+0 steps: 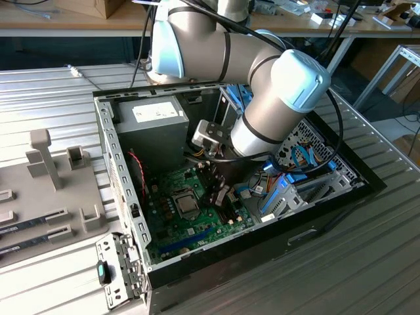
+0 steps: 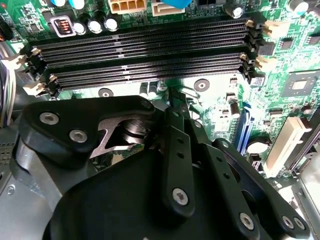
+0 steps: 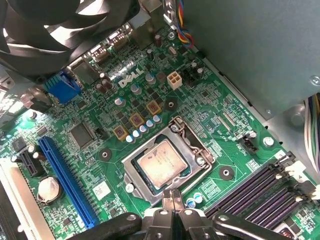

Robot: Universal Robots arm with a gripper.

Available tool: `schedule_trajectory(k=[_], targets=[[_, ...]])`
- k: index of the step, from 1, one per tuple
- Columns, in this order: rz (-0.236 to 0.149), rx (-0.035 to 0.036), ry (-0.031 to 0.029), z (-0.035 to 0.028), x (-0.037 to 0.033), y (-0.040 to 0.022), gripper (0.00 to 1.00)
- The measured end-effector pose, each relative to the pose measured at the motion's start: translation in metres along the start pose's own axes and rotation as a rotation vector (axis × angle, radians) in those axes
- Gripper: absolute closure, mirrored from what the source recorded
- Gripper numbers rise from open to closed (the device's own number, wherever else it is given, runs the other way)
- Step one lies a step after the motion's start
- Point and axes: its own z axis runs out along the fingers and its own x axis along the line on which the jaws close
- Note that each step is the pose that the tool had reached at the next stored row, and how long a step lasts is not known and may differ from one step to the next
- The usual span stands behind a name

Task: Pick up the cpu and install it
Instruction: 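Install the second cpu locking lever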

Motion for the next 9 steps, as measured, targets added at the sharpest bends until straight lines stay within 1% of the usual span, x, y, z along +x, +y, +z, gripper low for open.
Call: schedule_trajectory(k=[5,8,9], targets=[[-0.003,0.0002,0.0000,-0.0001,-0.0011,-0.0013,0.89],[-0.003,0.0002,-0.0004,0.0003,0.0008,0.0010,0.89],[-0.004,-0.0009,-0.0021,-0.0002,0.0012,0.0011,0.89]])
